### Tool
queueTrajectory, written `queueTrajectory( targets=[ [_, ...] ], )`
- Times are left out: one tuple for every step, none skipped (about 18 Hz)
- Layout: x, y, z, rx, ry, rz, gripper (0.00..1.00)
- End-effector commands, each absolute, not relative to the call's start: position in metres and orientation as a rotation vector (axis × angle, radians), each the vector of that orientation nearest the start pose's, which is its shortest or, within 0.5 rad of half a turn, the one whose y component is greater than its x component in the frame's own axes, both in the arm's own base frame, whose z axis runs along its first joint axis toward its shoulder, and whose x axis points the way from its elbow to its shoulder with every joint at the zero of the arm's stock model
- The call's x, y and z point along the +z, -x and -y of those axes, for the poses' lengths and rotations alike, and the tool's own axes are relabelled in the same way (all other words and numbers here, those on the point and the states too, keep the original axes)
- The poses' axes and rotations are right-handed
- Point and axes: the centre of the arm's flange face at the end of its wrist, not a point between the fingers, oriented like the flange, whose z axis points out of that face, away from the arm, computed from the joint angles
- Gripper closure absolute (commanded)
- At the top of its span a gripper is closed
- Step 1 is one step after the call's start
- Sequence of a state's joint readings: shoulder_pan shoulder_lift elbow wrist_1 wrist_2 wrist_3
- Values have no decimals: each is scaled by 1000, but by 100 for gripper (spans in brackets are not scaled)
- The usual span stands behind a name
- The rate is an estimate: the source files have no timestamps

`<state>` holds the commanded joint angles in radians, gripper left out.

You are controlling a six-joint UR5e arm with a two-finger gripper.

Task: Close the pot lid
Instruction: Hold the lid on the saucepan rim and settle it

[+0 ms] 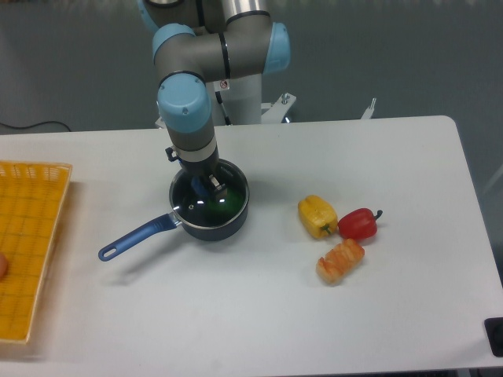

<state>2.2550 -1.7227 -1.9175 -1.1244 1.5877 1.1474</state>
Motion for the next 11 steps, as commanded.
queueTrajectory(
  targets=[
    [290, 216, -473, -50, 3101, -732, 35],
    [289, 216, -473, -53, 3103, -733, 35],
    [288, 216, -474, -55, 3104, -733, 35],
    [287, 216, -474, -57, 3105, -733, 35],
    [287, 217, -474, -59, 3105, -733, 35],
    [286, 217, -474, -63, 3107, -736, 35],
    [285, 217, -474, -65, 3107, -736, 35],
    [285, 217, -474, -65, 3107, -739, 31],
    [285, 217, -474, -65, 3107, -739, 26],
    [285, 217, -474, -65, 3107, -739, 23],
    [285, 217, -474, -65, 3107, -739, 19]
  ],
)
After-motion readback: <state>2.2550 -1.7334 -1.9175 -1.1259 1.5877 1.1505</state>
